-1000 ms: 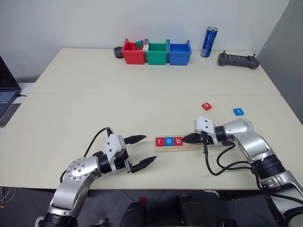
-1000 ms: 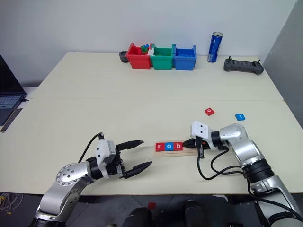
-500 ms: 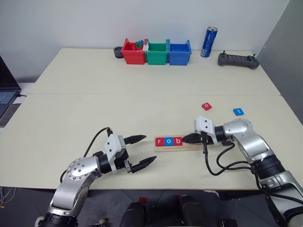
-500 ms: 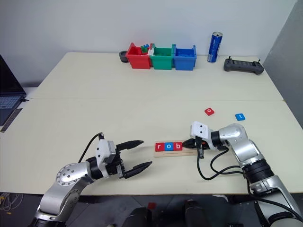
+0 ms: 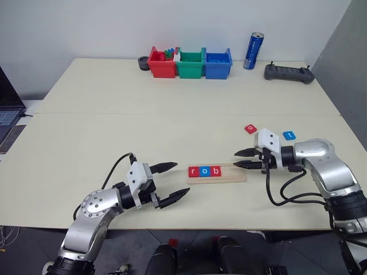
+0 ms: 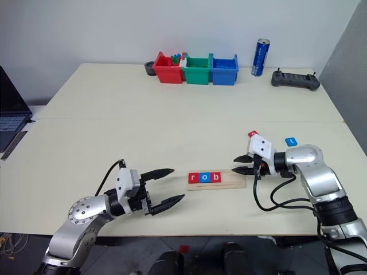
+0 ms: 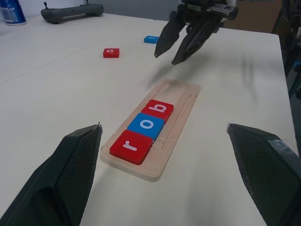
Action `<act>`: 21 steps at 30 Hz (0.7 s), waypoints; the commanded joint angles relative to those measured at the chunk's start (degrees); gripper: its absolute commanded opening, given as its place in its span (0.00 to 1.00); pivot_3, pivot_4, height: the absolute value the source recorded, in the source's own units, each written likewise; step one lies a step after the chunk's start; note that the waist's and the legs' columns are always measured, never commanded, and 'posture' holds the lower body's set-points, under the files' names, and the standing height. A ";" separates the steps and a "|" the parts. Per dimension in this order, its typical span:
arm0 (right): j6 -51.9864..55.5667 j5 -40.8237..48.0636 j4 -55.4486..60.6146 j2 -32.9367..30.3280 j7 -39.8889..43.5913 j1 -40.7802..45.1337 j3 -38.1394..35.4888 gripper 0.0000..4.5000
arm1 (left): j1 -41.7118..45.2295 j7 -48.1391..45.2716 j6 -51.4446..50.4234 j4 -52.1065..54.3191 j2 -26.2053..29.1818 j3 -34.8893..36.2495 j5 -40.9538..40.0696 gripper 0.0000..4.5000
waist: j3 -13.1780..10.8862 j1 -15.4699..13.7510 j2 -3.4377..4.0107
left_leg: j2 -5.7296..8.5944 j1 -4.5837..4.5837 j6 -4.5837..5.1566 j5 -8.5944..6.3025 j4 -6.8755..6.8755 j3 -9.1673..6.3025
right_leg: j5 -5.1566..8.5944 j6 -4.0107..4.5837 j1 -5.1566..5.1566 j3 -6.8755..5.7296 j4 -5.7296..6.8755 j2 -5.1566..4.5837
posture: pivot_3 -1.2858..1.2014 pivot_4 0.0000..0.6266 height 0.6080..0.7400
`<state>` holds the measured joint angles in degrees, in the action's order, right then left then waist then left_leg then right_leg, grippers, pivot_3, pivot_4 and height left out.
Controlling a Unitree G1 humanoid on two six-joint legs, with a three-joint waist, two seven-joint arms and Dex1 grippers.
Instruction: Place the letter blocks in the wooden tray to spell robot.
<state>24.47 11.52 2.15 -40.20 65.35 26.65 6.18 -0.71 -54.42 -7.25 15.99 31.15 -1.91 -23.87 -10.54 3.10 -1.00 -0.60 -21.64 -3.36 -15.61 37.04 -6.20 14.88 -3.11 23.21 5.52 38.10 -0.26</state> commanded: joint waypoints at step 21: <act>0.65 -3.98 -22.08 11.00 -34.28 12.25 -9.85 0.99 | 3.07 -1.16 -0.60 0.25 0.50 0.67 -0.63 1.00 | 0.00 0.19 0.00 | 0.01 -0.02 0.00 0.00 -0.02 0.04 | 0.00 0.00 0.03 0.03 -0.01 0.02 | 0.52 0.24 1.00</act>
<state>27.83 8.07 -18.68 -28.88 31.89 37.33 -3.16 2.13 -55.56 -8.22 15.36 31.29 -1.90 -23.97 -10.54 3.30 -1.00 -0.60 -21.67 -3.36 -15.61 37.02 -6.16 14.88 -3.10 23.24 5.54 38.09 -0.24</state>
